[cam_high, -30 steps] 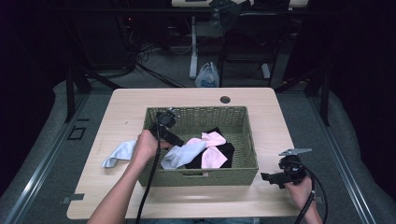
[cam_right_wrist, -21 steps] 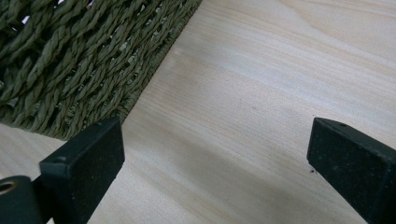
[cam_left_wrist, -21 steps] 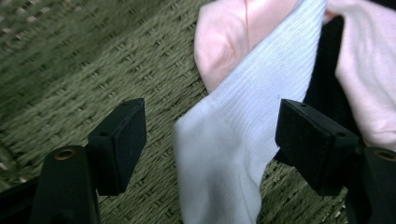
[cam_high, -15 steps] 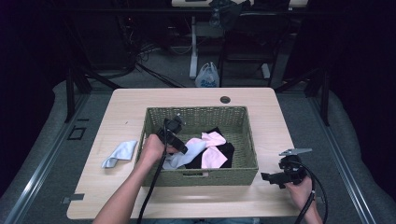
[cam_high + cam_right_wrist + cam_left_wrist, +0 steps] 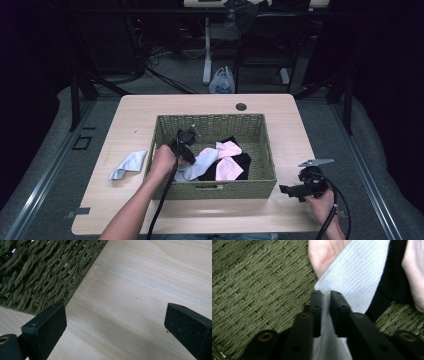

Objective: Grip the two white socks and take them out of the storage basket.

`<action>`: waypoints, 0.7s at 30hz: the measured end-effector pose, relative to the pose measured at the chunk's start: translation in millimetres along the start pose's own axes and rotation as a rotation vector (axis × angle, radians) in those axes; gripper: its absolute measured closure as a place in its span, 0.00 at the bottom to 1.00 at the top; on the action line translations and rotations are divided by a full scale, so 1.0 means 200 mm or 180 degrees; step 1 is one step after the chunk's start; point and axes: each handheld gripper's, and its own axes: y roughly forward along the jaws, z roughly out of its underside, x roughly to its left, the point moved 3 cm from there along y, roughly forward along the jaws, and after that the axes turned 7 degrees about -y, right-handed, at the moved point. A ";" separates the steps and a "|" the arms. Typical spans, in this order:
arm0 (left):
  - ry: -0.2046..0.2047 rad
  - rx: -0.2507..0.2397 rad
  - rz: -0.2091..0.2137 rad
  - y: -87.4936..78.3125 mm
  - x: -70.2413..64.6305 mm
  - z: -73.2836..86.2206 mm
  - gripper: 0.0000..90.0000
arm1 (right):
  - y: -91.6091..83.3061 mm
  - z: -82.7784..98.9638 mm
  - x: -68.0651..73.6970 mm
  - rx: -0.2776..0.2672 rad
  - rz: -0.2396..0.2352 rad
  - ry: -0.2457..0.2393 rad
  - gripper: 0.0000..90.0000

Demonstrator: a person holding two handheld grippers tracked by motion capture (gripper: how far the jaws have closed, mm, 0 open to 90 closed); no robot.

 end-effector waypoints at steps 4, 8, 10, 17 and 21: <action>0.0061 -0.0092 -0.0023 -0.03 0.00 0.00 0.96 | 0.00 0.00 0.00 0.0000 -0.0009 0.0004 0.04; 0.0076 -0.0213 -0.0011 -0.09 -0.01 0.00 0.96 | 0.00 0.00 0.00 -0.0015 -0.0016 0.0018 0.04; 0.0079 -0.0240 -0.0017 -0.11 -0.02 0.00 0.96 | 0.00 0.00 0.00 -0.0019 -0.0005 0.0020 0.04; 0.0115 -0.0445 0.0006 -0.24 -0.02 0.00 0.96 | 0.00 0.00 0.00 -0.0022 -0.0010 0.0023 0.04; 0.0135 -0.0512 0.0020 -0.31 -0.02 0.00 0.96 | 0.00 0.00 0.00 -0.0023 -0.0008 0.0024 0.04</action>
